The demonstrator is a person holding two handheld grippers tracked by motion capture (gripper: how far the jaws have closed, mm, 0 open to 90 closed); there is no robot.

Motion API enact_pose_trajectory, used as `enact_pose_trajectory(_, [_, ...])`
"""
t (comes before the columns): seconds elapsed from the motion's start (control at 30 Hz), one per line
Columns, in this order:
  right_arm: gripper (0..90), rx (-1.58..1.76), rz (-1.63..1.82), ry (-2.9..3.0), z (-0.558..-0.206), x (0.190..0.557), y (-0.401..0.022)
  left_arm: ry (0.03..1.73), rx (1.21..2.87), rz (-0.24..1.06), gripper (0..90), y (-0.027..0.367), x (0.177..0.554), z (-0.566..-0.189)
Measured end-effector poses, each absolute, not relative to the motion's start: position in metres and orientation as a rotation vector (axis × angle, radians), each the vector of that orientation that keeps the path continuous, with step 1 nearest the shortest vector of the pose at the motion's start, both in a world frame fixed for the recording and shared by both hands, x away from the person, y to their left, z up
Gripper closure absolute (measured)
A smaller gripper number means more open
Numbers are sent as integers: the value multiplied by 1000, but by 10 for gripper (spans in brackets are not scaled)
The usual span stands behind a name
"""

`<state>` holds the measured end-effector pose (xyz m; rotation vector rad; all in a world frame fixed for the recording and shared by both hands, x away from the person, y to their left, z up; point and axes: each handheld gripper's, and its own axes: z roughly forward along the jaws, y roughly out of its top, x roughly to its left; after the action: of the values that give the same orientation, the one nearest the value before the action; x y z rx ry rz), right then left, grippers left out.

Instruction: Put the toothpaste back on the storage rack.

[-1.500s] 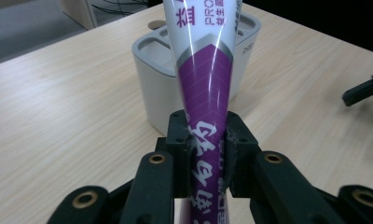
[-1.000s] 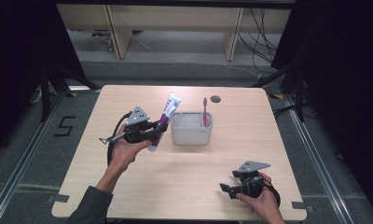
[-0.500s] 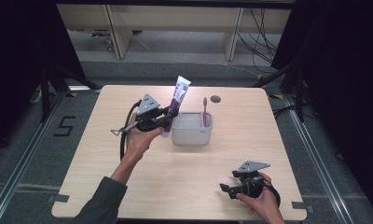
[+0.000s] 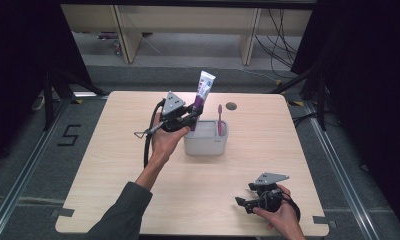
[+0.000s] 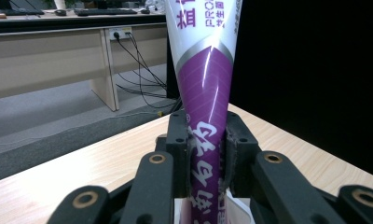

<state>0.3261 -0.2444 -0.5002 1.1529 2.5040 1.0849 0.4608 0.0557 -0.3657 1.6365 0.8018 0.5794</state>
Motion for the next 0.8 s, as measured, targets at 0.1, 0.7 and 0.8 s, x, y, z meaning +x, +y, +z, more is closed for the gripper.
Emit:
enact_pose_trajectory(0.1, [259, 1153, 1081, 2513, -500, 326, -245, 810, 1628, 570, 750, 51, 466, -367])
enact_pose_trajectory(0.7, [259, 1187, 1087, 2511, -499, 324, -245, 856, 1594, 520, 749, 32, 489, -384])
enact_pose_trajectory(0.8, [259, 1154, 1094, 2518, -499, 324, -245, 859, 1603, 543, 749, 31, 493, -387])
